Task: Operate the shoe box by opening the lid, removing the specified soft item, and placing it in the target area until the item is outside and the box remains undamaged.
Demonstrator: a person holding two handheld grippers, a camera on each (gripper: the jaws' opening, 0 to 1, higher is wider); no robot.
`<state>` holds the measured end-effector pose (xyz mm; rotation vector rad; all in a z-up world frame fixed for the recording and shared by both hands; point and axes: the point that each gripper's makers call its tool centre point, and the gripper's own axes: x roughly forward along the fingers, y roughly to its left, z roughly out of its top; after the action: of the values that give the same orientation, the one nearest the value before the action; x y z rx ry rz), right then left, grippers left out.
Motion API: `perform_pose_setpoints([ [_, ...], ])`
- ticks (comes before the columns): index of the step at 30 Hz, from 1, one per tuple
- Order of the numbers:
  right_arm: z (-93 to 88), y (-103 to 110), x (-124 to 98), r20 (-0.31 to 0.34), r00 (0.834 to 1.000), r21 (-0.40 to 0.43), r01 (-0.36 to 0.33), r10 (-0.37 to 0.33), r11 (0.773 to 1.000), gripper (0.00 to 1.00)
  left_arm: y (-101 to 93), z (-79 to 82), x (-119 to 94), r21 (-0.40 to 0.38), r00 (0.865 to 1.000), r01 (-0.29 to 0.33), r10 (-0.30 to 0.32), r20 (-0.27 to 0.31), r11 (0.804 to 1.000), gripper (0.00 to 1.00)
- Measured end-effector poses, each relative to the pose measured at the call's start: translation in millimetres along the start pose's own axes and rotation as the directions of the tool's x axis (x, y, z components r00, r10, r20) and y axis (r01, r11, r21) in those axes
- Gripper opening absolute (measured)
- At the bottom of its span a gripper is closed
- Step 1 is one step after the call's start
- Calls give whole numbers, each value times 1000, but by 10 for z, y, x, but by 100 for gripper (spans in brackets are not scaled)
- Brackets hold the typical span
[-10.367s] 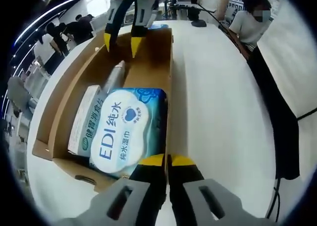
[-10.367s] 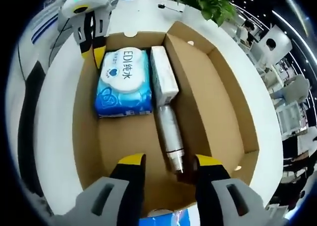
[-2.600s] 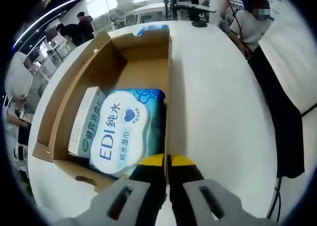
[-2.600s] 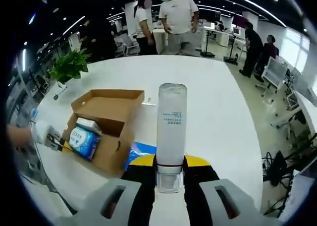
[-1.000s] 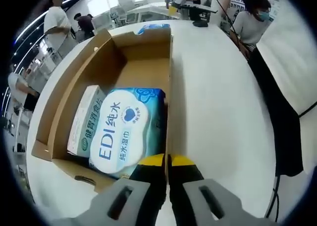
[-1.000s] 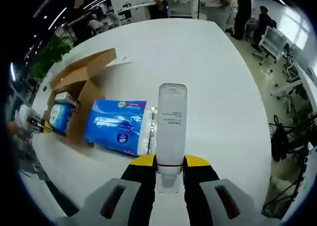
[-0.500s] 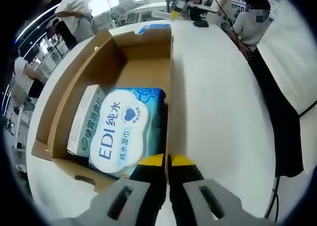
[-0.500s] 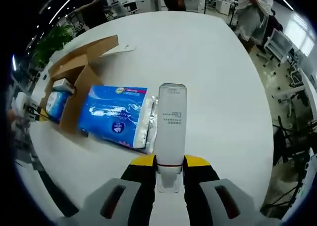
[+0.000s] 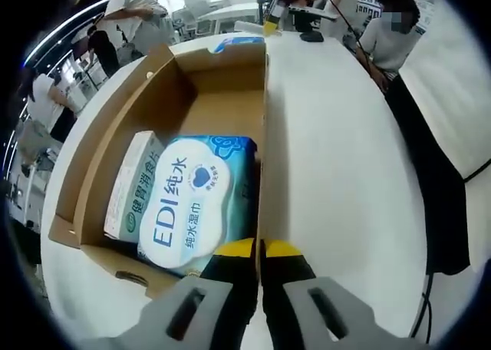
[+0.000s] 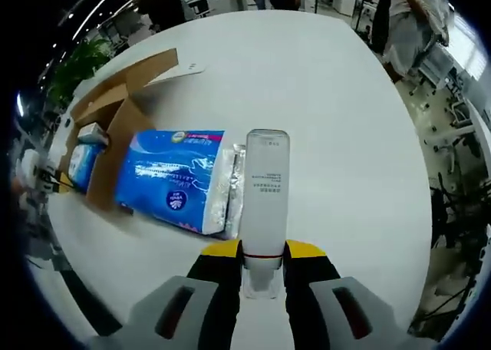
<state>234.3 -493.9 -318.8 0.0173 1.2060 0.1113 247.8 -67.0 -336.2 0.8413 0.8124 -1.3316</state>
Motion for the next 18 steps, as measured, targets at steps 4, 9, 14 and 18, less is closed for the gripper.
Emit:
perform_pose_setpoints([
  [4, 26, -9, 49, -13, 1000, -3, 8, -8, 1000, 18, 6, -6, 5, 0, 1000, 0, 0, 0, 1000, 0],
  [9, 86, -53, 121, -18, 1000, 23, 10, -10, 1000, 18, 7, -3, 4, -1, 1000, 0, 0, 0, 1000, 0],
  [14, 77, -84, 260, -35, 999, 41, 15, -14, 999, 18, 4, -4, 8, -7, 1000, -1, 1, -3, 1000, 1],
  [18, 69, -145, 332, -48, 998, 79, 45, -41, 996, 18, 4, -6, 5, -11, 1000, 0, 0, -5, 1000, 1],
])
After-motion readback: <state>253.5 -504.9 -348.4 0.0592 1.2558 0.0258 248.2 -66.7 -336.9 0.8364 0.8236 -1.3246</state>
